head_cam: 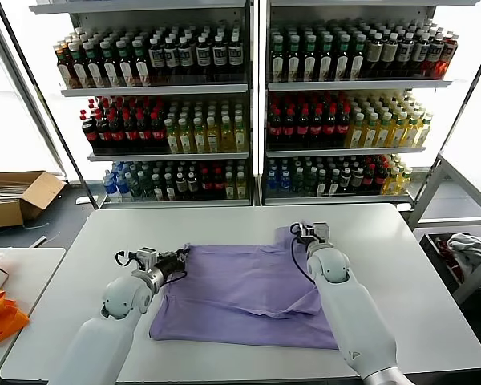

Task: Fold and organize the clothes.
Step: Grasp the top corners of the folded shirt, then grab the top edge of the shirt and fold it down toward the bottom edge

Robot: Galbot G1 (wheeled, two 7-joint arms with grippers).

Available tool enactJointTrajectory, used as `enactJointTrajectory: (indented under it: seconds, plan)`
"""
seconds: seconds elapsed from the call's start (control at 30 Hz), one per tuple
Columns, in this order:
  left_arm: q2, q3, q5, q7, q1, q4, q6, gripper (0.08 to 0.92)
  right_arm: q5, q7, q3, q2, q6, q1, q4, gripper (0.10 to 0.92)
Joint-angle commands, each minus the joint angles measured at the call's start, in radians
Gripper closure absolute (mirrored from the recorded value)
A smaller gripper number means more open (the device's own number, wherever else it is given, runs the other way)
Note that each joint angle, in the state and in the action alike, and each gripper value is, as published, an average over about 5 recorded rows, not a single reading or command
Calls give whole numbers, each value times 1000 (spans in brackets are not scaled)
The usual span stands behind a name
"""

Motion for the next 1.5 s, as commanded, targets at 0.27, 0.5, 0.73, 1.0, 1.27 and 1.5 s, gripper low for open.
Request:
enactJointTrajectory:
  seconds: [0.27, 0.5, 0.73, 1.0, 1.27, 1.5]
  plan:
    - [-8, -4, 4, -7, -4, -25, -47, 916, 51, 37, 8, -13, 2, -39, 140, 915]
    - [5, -30, 1, 5, 20, -102, -81, 916, 43, 48, 31, -15, 38, -59, 224, 915]
    - [9, -66, 8, -6, 74, -182, -93, 916, 15, 61, 49, -22, 36, -127, 388, 915]
    - [8, -98, 26, -8, 172, -278, -100, 916, -9, 72, 74, -37, 15, -237, 546, 915]
    - [-10, -116, 49, -8, 247, -329, -123, 916, -14, 99, 113, -59, 3, -388, 679, 915]
    - [-7, -150, 52, 1, 304, -372, -126, 916, -7, 135, 163, -65, -20, -475, 782, 915]
